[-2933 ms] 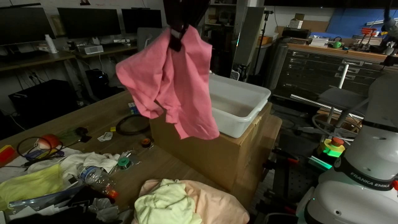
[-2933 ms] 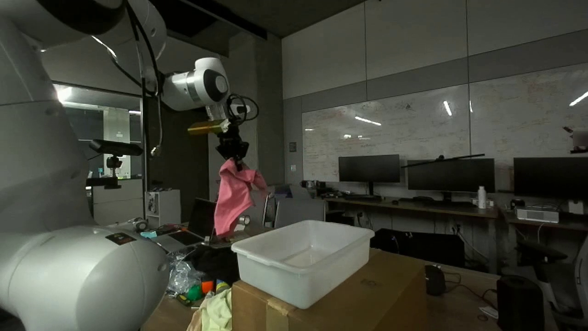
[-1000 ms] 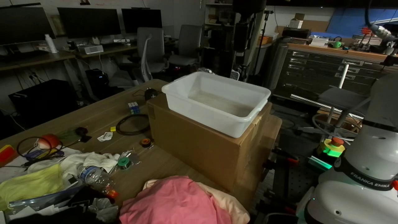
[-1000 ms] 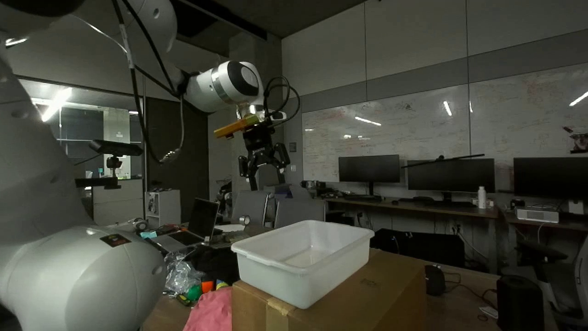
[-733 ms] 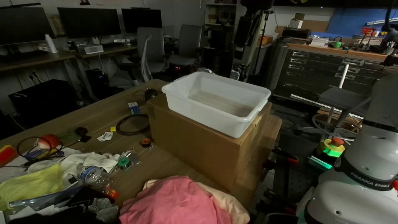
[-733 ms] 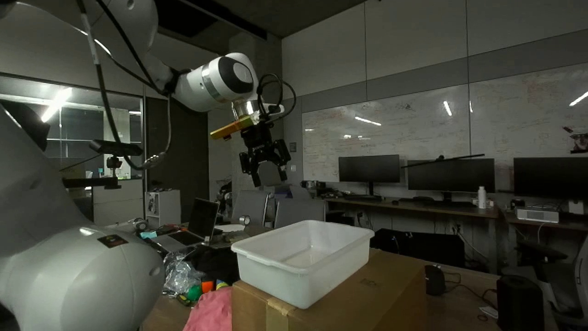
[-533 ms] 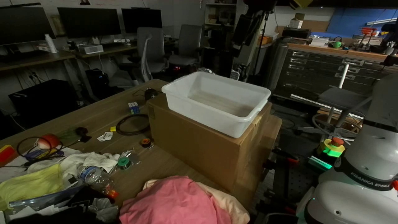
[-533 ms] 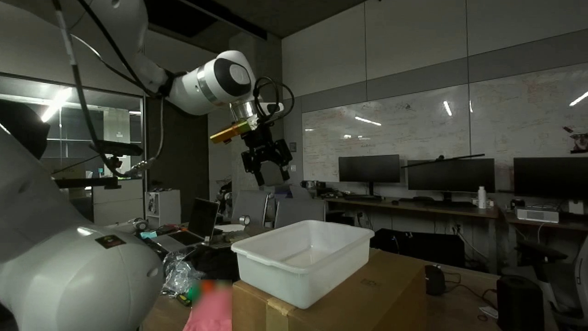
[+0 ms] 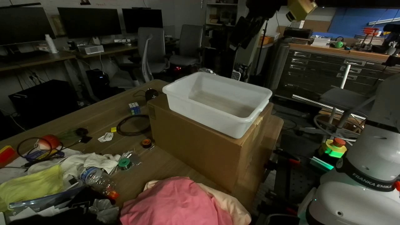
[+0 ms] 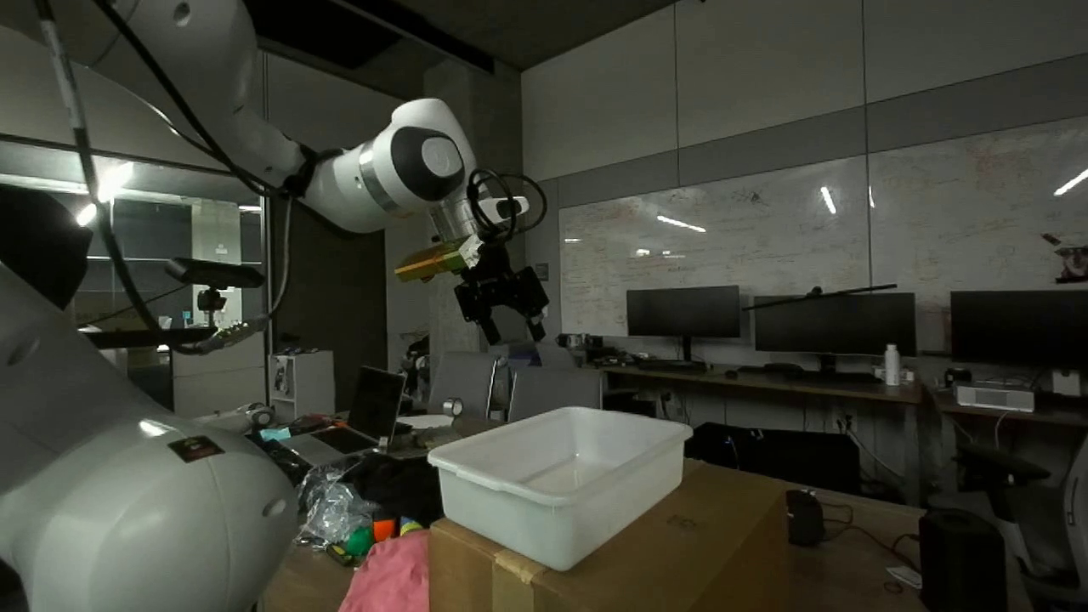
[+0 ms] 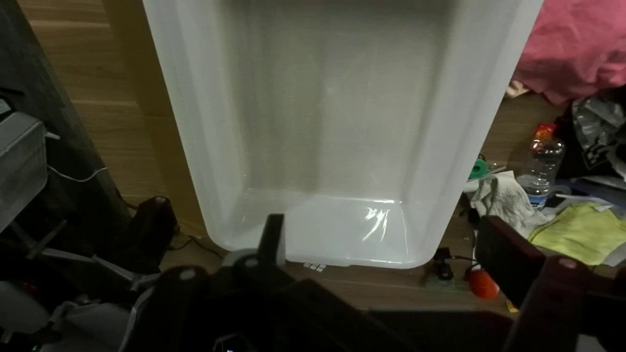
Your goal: Remove all the clothes from the box and put them on the table
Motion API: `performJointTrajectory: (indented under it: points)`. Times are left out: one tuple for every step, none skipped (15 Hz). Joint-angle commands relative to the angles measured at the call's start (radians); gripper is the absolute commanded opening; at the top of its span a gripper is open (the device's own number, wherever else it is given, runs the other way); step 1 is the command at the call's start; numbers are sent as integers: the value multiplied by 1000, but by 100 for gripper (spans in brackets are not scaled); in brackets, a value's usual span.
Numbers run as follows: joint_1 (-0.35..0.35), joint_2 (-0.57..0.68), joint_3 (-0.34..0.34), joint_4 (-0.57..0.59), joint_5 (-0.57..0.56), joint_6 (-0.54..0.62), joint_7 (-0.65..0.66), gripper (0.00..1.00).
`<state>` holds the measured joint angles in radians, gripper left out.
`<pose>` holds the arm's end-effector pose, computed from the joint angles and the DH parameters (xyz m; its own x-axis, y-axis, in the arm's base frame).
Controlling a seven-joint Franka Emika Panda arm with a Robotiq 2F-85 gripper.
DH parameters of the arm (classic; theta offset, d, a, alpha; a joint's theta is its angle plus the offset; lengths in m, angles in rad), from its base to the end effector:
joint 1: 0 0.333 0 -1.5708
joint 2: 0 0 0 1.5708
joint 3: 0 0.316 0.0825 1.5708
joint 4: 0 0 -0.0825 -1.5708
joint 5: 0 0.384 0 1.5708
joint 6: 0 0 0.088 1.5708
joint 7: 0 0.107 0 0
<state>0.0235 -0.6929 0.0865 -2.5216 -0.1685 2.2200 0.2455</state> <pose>0.3745 0.0402 0.5450 0.9127 -0.0370 0.4069 -0.0940 -0.9882 0.1210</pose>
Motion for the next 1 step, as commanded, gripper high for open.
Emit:
performJointTrajectory:
  points:
    - [-18,0,17,1,15,0,-11,100]
